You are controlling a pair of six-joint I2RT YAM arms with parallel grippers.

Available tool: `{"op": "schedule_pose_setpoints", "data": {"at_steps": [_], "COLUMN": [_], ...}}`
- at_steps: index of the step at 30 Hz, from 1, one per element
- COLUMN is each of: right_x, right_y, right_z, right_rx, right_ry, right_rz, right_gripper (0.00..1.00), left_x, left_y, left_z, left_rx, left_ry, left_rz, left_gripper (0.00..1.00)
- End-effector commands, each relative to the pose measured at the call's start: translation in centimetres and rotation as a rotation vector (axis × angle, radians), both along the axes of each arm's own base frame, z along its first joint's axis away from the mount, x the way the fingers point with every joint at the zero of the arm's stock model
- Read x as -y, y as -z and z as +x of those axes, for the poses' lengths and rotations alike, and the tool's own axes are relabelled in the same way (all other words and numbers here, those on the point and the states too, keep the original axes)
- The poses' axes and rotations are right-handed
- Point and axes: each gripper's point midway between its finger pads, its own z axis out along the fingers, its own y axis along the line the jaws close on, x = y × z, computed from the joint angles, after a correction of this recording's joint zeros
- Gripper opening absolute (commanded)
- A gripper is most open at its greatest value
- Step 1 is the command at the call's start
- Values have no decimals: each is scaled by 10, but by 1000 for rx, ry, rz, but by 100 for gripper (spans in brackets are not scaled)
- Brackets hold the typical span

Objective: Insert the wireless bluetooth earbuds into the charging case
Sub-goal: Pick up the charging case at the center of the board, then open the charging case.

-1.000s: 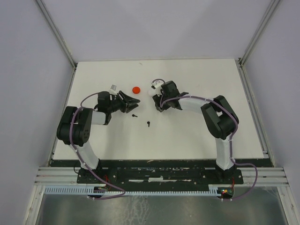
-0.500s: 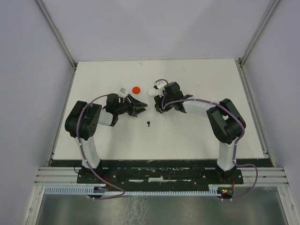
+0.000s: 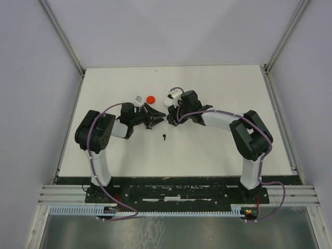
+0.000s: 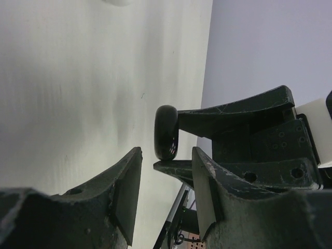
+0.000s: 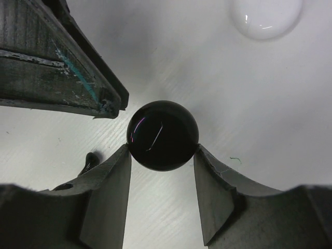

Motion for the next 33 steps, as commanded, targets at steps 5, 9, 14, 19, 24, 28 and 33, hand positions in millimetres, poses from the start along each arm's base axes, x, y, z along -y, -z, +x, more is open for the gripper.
{"op": "schedule_pose_setpoints", "data": {"at_steps": [5, 9, 14, 19, 24, 28, 33], "right_x": [-22, -24, -25, -26, -26, -26, -21], "right_y": [-40, -41, -41, -42, -41, -41, -49], "right_z": [2, 1, 2, 4, 4, 5, 5], "right_rx": [64, 64, 63, 67, 64, 61, 67], "right_ry": [-44, -48, -48, -46, -46, -43, -8], "right_rz": [66, 67, 66, 66, 63, 58, 59], "right_gripper": [43, 43, 43, 43, 43, 45, 81], "left_x": [12, 15, 16, 18, 18, 19, 19], "left_y": [-20, -20, -20, -22, -23, -23, -26], "left_z": [13, 9, 6, 3, 2, 2, 2], "left_rx": [73, 75, 76, 84, 90, 92, 99], "left_ry": [3, 14, 20, 28, 31, 33, 35], "left_rz": [-37, -36, -33, -32, -33, -42, -53], "left_gripper": [49, 48, 47, 44, 35, 18, 5]}}
